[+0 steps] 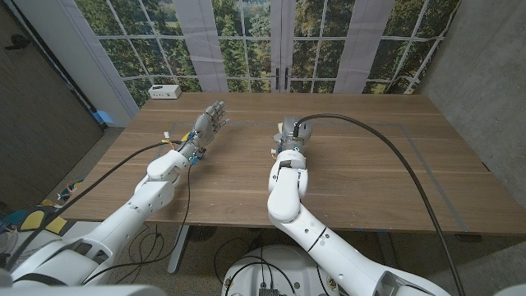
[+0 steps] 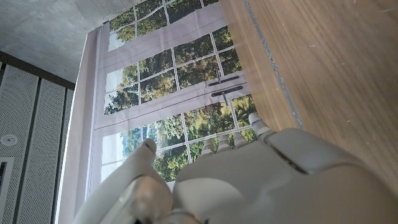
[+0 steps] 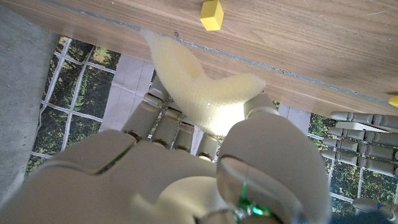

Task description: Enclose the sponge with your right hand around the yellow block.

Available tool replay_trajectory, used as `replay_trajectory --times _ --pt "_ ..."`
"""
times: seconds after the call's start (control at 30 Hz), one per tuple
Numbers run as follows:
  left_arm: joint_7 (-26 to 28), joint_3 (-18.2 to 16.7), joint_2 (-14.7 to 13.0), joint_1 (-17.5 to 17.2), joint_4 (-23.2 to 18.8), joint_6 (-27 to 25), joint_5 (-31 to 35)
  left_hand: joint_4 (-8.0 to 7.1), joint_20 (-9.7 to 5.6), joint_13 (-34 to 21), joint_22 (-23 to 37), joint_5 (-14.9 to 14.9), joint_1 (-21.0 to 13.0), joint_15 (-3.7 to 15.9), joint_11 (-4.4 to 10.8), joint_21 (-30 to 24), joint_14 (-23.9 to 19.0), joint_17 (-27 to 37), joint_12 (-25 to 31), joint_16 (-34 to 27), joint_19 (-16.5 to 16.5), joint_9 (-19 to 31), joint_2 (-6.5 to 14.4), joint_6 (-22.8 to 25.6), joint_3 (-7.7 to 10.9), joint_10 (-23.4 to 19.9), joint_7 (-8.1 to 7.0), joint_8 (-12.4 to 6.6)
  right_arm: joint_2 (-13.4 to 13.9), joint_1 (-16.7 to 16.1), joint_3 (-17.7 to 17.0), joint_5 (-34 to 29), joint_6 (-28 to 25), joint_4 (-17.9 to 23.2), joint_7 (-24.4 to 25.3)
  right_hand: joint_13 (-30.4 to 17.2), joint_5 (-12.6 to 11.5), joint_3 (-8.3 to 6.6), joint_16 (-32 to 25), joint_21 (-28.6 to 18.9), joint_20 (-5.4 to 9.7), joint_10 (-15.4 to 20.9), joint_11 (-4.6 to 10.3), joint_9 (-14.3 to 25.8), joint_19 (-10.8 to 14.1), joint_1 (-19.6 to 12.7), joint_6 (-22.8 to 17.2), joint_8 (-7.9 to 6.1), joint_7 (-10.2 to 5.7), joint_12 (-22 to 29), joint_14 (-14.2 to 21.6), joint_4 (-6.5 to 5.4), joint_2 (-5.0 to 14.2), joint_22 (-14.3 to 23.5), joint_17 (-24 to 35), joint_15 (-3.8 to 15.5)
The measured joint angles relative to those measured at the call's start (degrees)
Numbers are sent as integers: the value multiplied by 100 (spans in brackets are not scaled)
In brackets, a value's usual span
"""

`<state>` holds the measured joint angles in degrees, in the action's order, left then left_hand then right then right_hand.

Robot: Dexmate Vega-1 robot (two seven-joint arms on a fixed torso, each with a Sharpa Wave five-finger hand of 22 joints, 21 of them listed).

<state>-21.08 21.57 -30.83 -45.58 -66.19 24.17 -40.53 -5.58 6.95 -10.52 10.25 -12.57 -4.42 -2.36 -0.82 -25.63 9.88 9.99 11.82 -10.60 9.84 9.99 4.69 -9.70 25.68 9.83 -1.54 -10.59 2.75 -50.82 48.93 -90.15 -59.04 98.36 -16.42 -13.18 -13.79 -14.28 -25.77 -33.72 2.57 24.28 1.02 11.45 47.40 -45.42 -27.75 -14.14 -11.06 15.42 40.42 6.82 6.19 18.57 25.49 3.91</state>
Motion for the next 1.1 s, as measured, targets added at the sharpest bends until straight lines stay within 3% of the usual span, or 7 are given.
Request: replay_trajectory --times 0.5,1.1 --pt "233 -43 -24 -20 -92 -67 26 0 0 0 0 0 -22 0 0 21 0 0 0 0 0 0 22 0 0 0 0 0 484 841 403 666 -130 -164 -159 0 0 17 39 -131 -23 90 29 1 -23 -1 -82 0 20 -17 74 -16 1 104 0 31" --pt "558 -51 -32 -66 -286 -185 113 0 0 0 30 0 -22 0 0 43 0 0 0 0 0 0 22 0 0 0 0 0 1001 1524 718 1570 -118 -133 -397 -28 0 41 84 -267 40 112 10 1 -86 -23 -133 44 31 -40 103 -39 23 180 17 19"
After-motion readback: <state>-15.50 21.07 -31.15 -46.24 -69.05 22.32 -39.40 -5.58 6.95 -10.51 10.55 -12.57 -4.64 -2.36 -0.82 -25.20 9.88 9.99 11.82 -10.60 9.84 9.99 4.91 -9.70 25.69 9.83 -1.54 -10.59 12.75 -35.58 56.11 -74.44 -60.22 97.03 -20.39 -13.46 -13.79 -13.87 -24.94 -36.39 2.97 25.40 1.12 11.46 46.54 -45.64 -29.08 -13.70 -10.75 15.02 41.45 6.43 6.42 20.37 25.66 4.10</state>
